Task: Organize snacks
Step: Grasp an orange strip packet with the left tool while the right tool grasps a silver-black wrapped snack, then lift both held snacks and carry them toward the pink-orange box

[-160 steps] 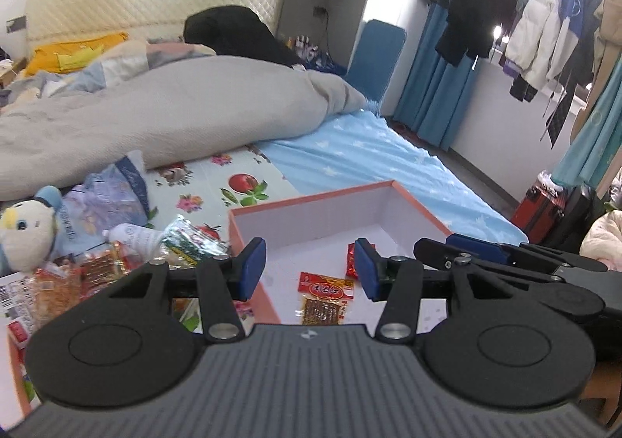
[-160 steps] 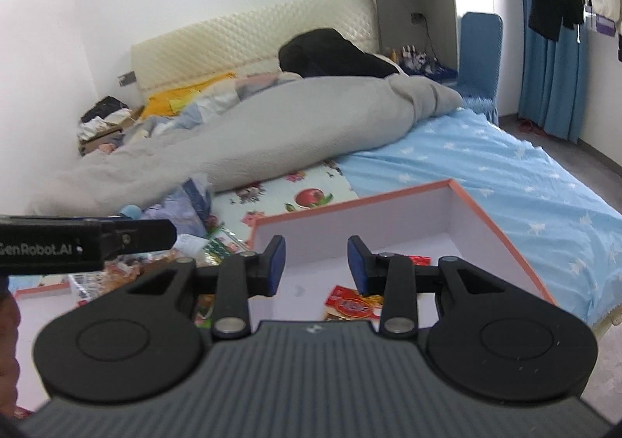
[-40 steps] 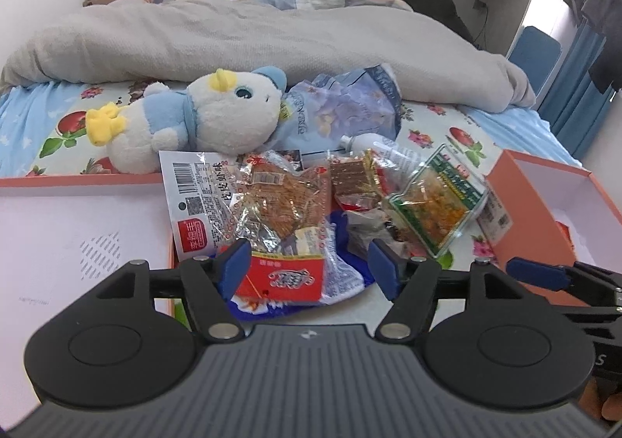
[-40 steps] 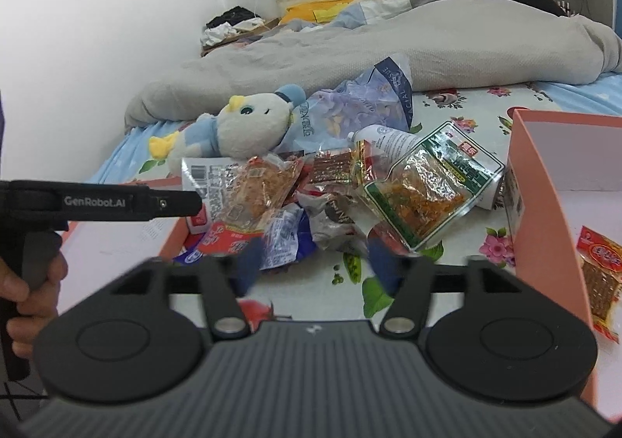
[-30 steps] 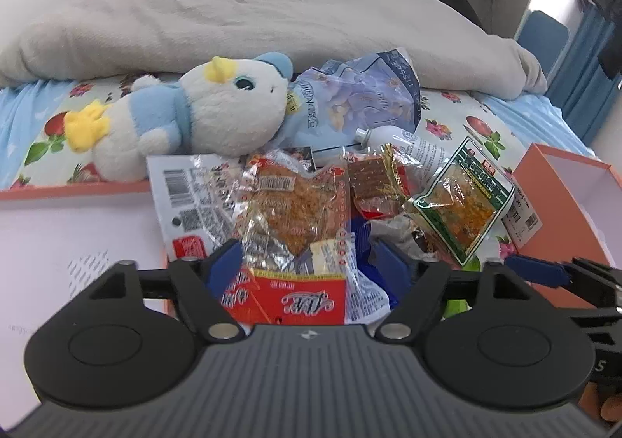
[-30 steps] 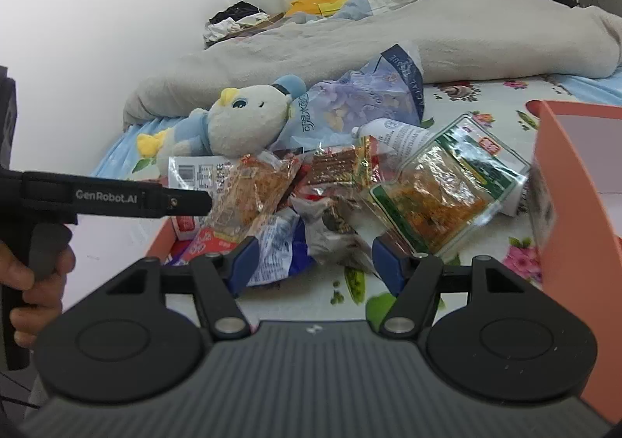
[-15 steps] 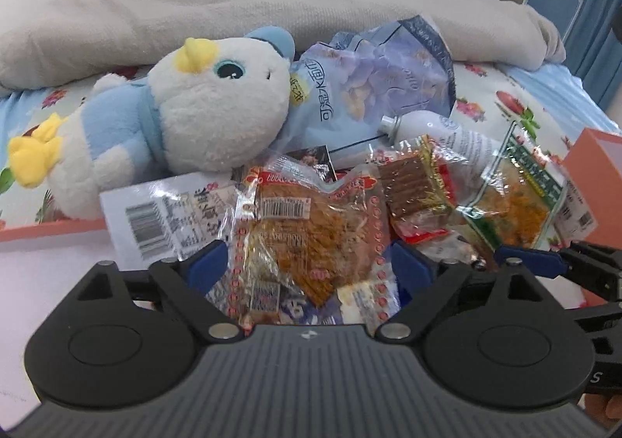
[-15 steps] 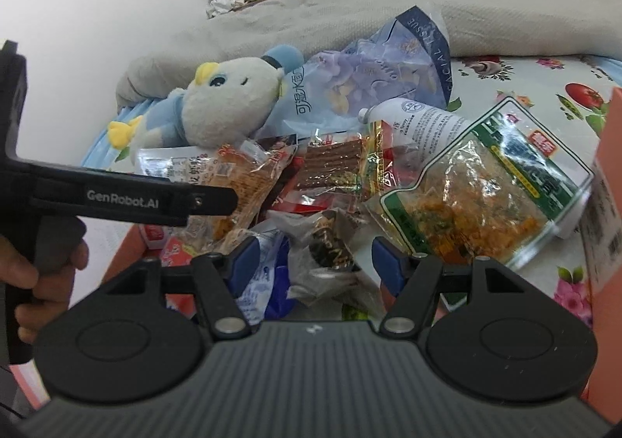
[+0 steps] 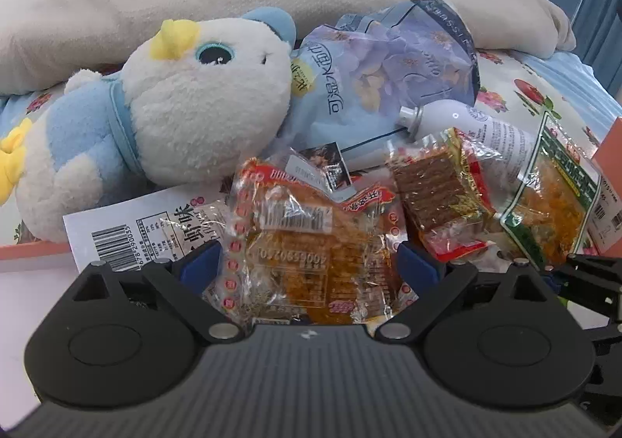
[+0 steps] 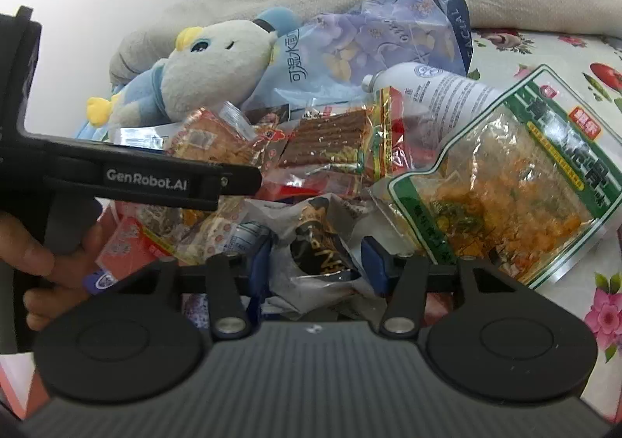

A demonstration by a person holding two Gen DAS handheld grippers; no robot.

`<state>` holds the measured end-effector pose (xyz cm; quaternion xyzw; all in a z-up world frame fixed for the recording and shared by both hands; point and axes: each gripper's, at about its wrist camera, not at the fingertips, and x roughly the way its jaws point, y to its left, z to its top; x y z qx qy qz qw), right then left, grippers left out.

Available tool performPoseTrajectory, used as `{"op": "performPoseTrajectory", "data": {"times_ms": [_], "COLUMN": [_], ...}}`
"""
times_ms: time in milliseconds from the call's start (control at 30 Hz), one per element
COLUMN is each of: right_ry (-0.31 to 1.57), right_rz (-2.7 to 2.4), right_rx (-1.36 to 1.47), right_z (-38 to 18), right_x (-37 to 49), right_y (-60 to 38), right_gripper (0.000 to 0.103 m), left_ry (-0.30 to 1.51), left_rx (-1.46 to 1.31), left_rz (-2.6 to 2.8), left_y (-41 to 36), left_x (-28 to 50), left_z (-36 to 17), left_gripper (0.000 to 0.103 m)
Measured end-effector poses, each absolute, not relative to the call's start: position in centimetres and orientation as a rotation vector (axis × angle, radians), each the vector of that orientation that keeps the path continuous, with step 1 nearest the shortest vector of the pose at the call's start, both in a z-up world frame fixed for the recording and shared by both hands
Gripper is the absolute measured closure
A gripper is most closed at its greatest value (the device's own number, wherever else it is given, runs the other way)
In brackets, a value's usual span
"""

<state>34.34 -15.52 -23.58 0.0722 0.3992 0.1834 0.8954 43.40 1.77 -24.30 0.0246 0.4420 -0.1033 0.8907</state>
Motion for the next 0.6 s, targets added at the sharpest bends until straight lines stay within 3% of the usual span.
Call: {"op": "performPoseTrajectory", "data": {"times_ms": [33, 233, 300, 400, 600], "right_ry": [0.826, 0.829, 0.83, 0.832, 0.825], "right_rz": [0.383, 0.374, 0.37, 0.361, 0.344], "right_rx": [0.145, 0.138, 0.141, 0.138, 0.147], "right_z": [-23.6, -23.4, -23.2, -23.0, -22.2], "right_x": [34.3, 34.3, 34.2, 33.8, 32.4], "right_y": [-15.5, -15.3, -15.3, -15.3, -15.5], "right_gripper": [0.05, 0.054, 0.056, 0.059, 0.062], "left_ry": [0.917, 0.905, 0.895, 0.892, 0.875], "left_rx": [0.054, 0.013, 0.0, -0.032, -0.061], "left_rz": [-0.211, -0.216, -0.213, -0.228, -0.238], "left_y": [1.8, 2.0, 2.0, 2.4, 2.6], "left_x": [43.4, 43.1, 42.8, 42.2, 40.8], "left_z": [-24.4, -23.6, -23.1, -22.4, -21.1], "left_gripper": [0.008, 0.037, 0.052, 0.065, 0.076]}}
